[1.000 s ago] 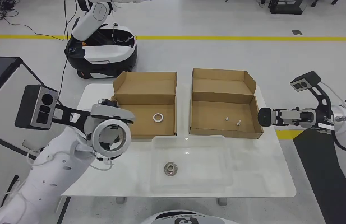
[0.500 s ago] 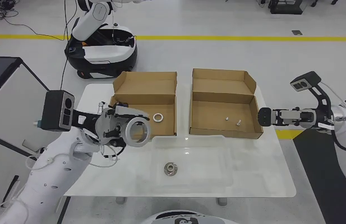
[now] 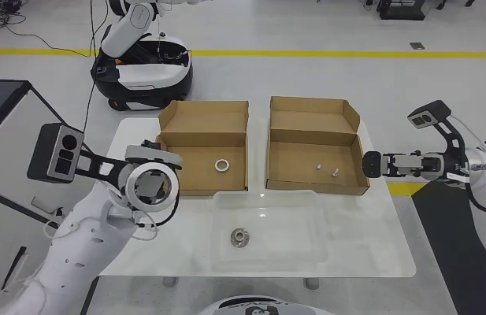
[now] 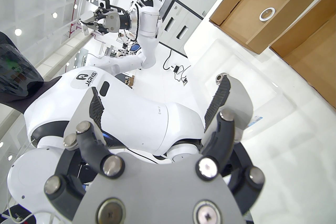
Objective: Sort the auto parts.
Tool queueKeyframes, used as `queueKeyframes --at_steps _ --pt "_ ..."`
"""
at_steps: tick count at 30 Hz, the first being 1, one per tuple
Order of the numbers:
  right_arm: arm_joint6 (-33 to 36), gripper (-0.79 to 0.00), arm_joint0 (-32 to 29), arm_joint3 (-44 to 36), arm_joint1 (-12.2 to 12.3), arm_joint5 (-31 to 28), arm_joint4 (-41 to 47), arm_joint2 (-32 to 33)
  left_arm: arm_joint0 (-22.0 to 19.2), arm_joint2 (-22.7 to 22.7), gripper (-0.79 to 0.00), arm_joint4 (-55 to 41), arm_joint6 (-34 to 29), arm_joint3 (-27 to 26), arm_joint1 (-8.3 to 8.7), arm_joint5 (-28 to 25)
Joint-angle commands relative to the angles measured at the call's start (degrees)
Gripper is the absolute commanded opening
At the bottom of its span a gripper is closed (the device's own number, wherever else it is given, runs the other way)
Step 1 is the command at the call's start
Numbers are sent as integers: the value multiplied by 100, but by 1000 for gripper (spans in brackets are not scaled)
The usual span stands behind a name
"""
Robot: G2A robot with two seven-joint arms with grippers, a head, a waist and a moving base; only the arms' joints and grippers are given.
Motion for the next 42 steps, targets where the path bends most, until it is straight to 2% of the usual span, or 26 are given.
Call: queueKeyframes --at_steps 1,7,14,29,33,39,42 --pt "0 0 0 0 0 0 1 0 -19 25 -785 -18 -7 10 -8 0" --pt "0 0 0 0 0 0 1 0 -19 25 -785 -18 -7 10 -8 0" --pt "0 0 0 0 0 0 1 0 78 1 -785 -80 -914 -9 -45 486" --pt "0 0 0 0 0 0 1 0 116 -7 -785 -242 -1028 -79 -79 580" --pt "0 0 0 0 0 0 1 0 132 -10 -785 -320 -1675 -46 -99 969" --pt "0 0 0 0 0 0 1 0 102 -183 -785 -285 -3492 288 -39 1491" --pt "0 0 0 0 0 0 1 0 220 -314 -785 -420 -3917 339 -17 1639"
